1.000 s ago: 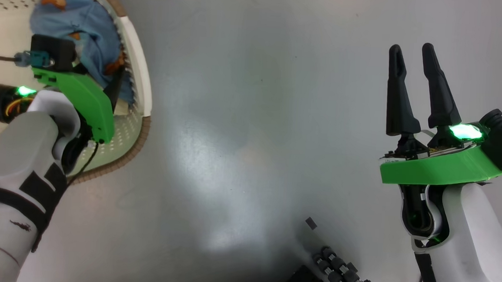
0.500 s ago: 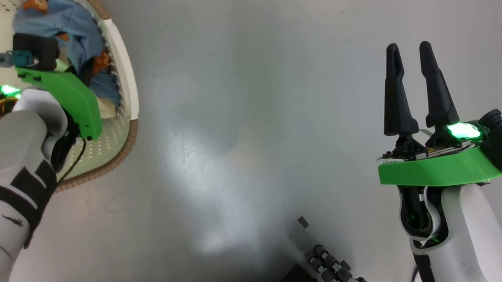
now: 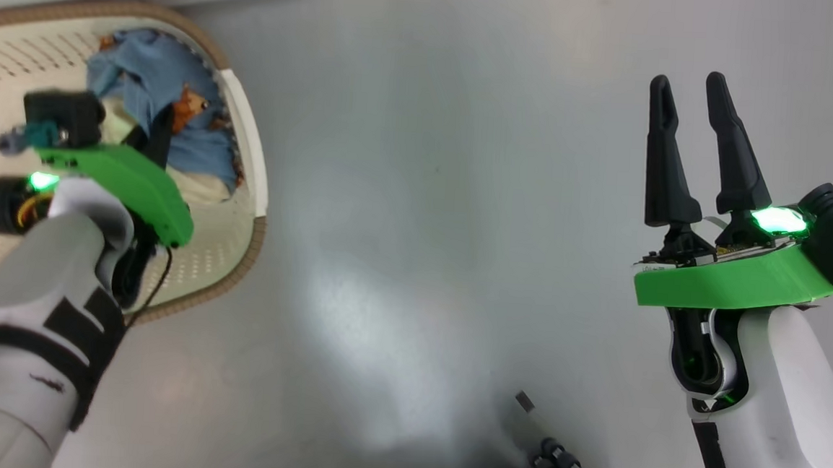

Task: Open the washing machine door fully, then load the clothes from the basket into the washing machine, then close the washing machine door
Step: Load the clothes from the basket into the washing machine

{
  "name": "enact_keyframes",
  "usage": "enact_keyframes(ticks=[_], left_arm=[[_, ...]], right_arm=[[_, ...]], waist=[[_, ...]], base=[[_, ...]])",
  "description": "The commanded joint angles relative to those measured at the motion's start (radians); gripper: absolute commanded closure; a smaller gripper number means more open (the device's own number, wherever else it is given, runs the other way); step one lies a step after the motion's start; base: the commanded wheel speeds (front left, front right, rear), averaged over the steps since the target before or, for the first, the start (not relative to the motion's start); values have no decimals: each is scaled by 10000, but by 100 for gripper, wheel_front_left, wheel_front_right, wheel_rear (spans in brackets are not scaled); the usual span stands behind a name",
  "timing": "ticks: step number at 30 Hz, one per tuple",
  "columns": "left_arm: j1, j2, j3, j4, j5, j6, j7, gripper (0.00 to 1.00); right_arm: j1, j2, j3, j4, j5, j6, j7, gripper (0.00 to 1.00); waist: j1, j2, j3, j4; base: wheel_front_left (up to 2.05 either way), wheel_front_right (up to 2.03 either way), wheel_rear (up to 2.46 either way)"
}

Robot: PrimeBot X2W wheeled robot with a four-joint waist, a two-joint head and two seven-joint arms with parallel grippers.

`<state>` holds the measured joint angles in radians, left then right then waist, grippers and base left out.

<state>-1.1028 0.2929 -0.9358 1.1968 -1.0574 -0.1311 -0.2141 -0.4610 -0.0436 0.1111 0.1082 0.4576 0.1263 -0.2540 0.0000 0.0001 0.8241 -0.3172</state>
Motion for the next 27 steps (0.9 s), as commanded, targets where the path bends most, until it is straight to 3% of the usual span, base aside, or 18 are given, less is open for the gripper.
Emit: enact_keyframes(ticks=[1,7,11,27], left_arm=[[315,171,222,-130,-114,4,-158,100],[1176,159,565,-488,-583,4,-455,100],[1633,341,1254,-1106,-306,4,-471,100],[4901,-87,5623,-3831,3573,4,-476,100]], right_arm=[[415,-66,55,-155,-116,44,-78,0],[701,-113,-51,64,-306,44,-78,0],[933,-261,-141,179,-337,44,-78,0],[2343,-917,-385,656,-345,44,-78,0]], waist=[[0,-1,-571,347],[0,-1,-1678,808],[0,-1,-2359,1119],[0,-1,-4950,2136]], base=[[0,0,0],[0,0,0],[0,0,0],[0,0,0]])
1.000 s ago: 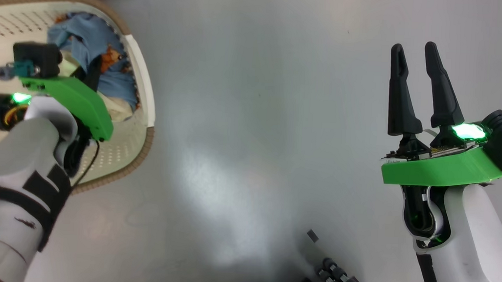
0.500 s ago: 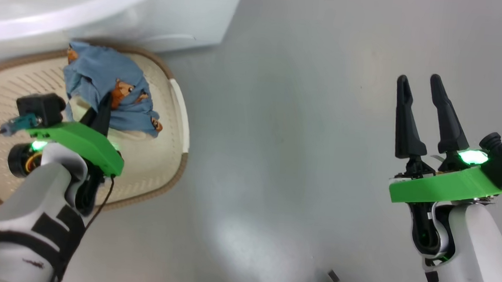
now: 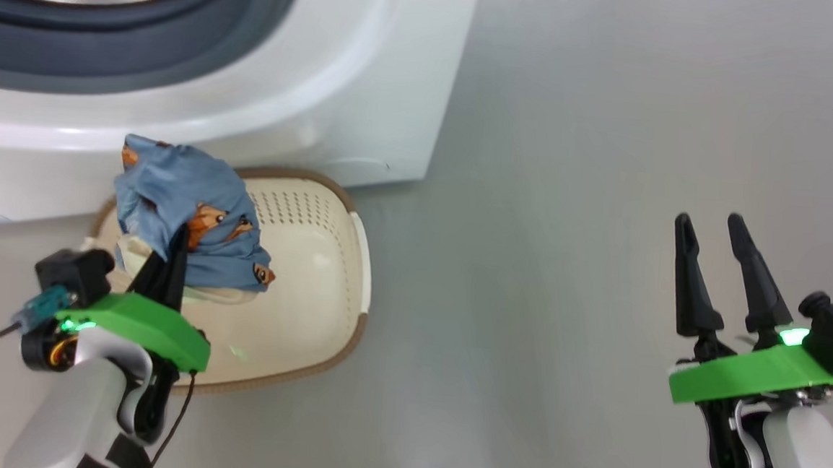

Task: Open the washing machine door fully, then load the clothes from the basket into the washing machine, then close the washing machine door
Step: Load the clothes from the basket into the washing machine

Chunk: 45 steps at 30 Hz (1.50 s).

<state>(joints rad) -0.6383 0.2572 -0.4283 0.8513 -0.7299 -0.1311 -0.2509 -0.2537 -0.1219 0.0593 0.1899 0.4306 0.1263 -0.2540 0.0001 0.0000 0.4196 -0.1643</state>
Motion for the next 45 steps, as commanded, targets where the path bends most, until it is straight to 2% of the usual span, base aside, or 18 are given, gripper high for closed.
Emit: enact_keyframes(ticks=[1,9,25,33,45], left_arm=[[427,219,818,-592,529,4,-108,100],[1894,-116,2482,-2401,2166,4,-108,100],[4153,-847,4196,-5471,3725,4,-108,100],[4994,-1246,4716,-6522,4175,4,-108,100],[4958,-1536,4880,-6960,4321,4,-108,100]], right_arm=[[344,-153,109,-146,-73,44,-78,0],[928,-300,47,-41,-55,44,-78,0],[1720,-555,-264,-81,-89,44,-78,0],[1812,-613,-381,-181,-112,44,-78,0],[1585,-623,-400,-310,-150,44,-78,0]], waist=[[-1,0,-1007,656],[-1,0,-1756,931],[-1,0,-2310,1552],[-1,0,-2213,1763],[-1,0,-1698,1782]], base=[[0,0,0],[0,0,0],[0,0,0],[0,0,0],[0,0,0]])
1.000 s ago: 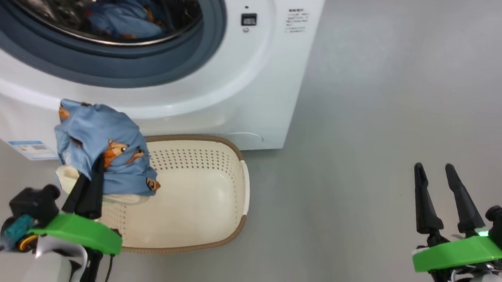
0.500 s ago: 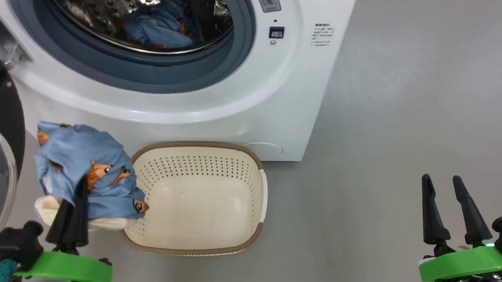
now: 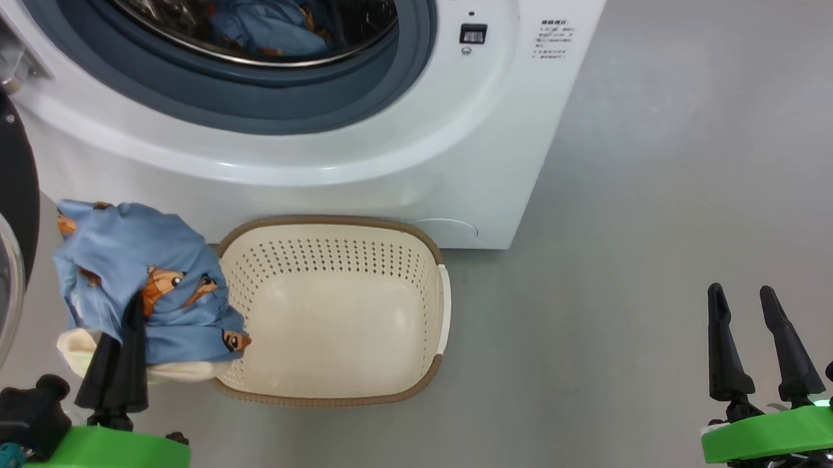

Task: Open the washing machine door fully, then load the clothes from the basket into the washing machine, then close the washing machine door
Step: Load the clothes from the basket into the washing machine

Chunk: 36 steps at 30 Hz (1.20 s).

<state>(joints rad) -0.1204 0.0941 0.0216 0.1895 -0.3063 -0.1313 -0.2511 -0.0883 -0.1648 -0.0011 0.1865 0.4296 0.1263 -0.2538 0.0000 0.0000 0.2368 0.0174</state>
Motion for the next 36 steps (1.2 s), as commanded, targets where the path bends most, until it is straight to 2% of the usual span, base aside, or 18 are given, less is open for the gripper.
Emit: enact_keyframes(ticks=[1,10,18,26,36], left_arm=[[-263,80,395,-367,88,6,-107,100],[-1147,-35,201,-293,-145,6,-107,100],[-3376,146,67,225,-228,6,-107,100],[-6324,826,15,1419,-368,6,-107,100],[-10033,1936,-228,4227,-197,6,-107,100]], right_arm=[[-110,-193,202,-291,-141,44,-80,0],[-587,-147,176,-419,-151,44,-80,0],[-1400,10,204,-568,-146,44,-80,0],[-2210,317,379,-657,-112,44,-80,0],[-2559,791,555,-653,-13,44,-80,0]], waist=[[0,0,212,-45],[0,0,1214,-91],[0,0,2619,-267],[0,0,3734,-783],[0,0,4389,-1765]], base=[[0,0,0],[0,0,0],[0,0,0],[0,0,0],[0,0,0]])
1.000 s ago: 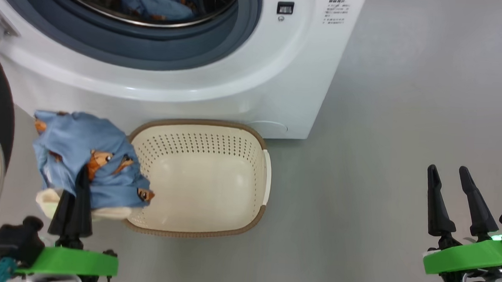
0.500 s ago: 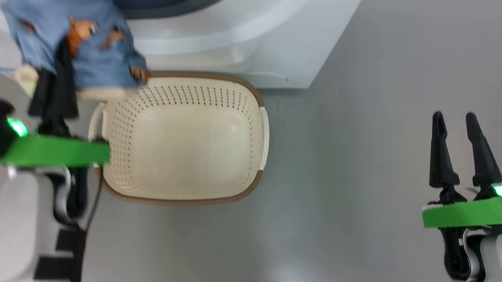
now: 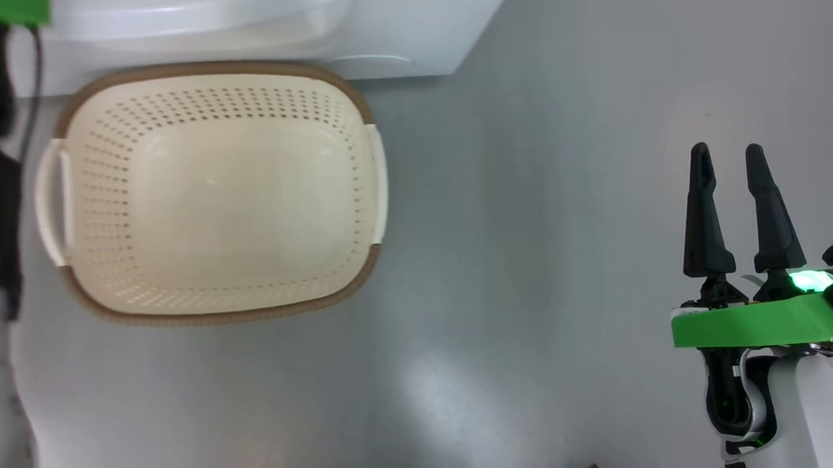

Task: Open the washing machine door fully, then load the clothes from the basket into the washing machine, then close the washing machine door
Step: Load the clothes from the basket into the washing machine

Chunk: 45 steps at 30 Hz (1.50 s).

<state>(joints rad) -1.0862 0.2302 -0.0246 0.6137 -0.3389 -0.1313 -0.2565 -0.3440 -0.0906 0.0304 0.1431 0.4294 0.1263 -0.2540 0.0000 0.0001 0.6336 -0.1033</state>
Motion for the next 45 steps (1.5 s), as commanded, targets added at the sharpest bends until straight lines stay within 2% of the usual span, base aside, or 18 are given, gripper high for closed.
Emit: enact_keyframes(ticks=[1,5,8,14,15,16,17,18,29,39,45], left_arm=[[-683,675,241,276,200,6,-53,100],[-1725,1061,393,1183,598,33,-53,100],[-2324,1329,370,1144,1099,39,-53,100],[-2816,1498,266,1296,1638,25,-53,100],[-2835,1503,296,1404,1645,23,-53,96],[-2810,1500,318,1571,1663,22,-53,51],[-2810,1500,318,1571,1663,22,-53,51],[-2791,1524,309,1720,1721,22,-53,1],[-2671,1497,785,2558,1773,126,-53,0],[-1523,1140,1230,2061,1852,126,-53,0],[-423,735,1432,1590,1932,108,-53,0]], right_arm=[[-24,91,271,-219,7,44,-78,0],[-122,222,563,-211,71,44,-78,0],[-182,296,699,-206,126,44,-78,0],[-197,373,776,-195,196,44,-78,0],[-198,380,788,-191,201,44,-78,0],[-192,385,801,-193,201,44,-78,0],[-192,385,801,-193,201,44,-78,0],[-188,389,819,-196,200,44,-78,0],[-265,402,891,-214,309,44,-78,0],[-218,394,801,-193,77,44,-78,0],[-175,126,732,-179,-21,44,-78,0]], waist=[[0,-1,472,-676],[0,-1,652,-1178],[0,-1,793,-1510],[0,-1,971,-1848],[0,-1,980,-1878],[0,-1,981,-1899],[0,-1,981,-1899],[0,-1,984,-1921],[0,-1,863,-1795],[0,-1,382,-1508],[0,-1,-36,-1227]], base=[[0,0,0],[0,0,0],[0,0,0],[0,0,0],[0,0,0],[0,0,0],[0,0,0],[0,0,0],[0,0,0],[0,0,0],[0,0,0]])
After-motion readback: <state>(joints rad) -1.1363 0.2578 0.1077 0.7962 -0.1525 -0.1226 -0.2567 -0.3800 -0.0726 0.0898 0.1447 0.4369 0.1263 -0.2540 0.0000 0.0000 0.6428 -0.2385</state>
